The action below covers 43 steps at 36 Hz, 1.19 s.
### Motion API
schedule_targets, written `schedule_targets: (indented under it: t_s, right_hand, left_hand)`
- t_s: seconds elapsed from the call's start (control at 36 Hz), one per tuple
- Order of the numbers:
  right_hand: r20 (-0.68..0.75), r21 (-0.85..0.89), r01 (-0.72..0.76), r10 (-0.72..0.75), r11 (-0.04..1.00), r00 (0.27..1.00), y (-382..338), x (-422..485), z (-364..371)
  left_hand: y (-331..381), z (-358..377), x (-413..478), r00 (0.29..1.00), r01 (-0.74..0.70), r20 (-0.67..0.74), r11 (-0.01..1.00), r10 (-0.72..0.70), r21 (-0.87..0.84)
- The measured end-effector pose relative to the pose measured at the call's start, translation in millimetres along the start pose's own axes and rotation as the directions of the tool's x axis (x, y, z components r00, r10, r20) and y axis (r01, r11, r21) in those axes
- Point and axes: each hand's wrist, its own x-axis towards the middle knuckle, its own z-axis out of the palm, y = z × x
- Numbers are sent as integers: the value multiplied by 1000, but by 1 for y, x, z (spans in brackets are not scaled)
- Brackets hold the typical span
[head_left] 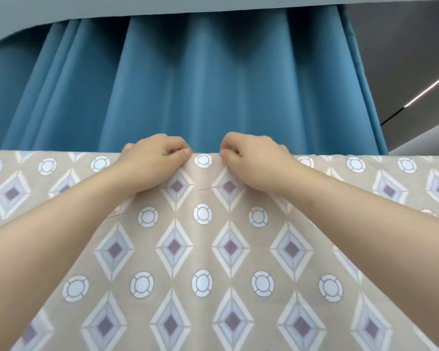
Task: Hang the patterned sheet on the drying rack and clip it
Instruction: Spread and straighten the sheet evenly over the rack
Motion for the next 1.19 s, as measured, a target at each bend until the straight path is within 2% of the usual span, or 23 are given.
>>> schedule_targets:
  t_s: [0.14, 0.25, 0.33, 0.42, 0.56, 0.67, 0.81, 0.89, 0.94, 1.06, 1.19]
  right_hand:
    - [3, 83, -40, 40, 996, 999, -30, 13, 13]
    - [-7, 97, -141, 142, 985, 990, -31, 14, 21]
    - [12, 168, -222, 223, 960, 975, -38, 12, 27]
    - [-1, 199, -270, 275, 942, 961, -44, 14, 31]
    - [-29, 281, -300, 320, 912, 947, -46, 19, 34]
    - [-18, 222, -319, 331, 921, 943, -45, 22, 33]
    - [-36, 155, -336, 345, 929, 938, -51, 28, 27]
    - [-91, 120, -327, 339, 937, 936, -50, 29, 21]
    - [-99, 108, -332, 342, 937, 934, -48, 29, 18]
    - [-32, 28, -369, 369, 929, 929, -47, 27, 17]
    - [-65, -145, -353, 347, 925, 936, -54, 28, 18]
  left_hand:
    - [-18, -9, 0, 991, -125, 44, 988, 129, -86]
    - [-42, -19, 0, 996, -48, 79, 999, 47, 3]
    - [-64, -27, 0, 991, -9, 132, 994, -6, 113]
    - [-74, -31, 3, 983, -16, 183, 998, 4, 62]
    - [-78, -29, 4, 997, -31, 78, 999, 29, 18]
    - [-75, -19, -2, 996, -64, -66, 998, 64, 1]
    - [-68, -26, 6, 992, -78, -101, 997, 75, -21]
    - [-62, -35, 17, 977, -166, -121, 981, 177, 96]
    - [-62, -40, 23, 978, -191, -63, 978, 197, 86]
    - [-66, -44, 30, 966, -170, 180, 980, 186, -103]
    - [-69, -47, 31, 956, -139, 255, 990, 143, -36]
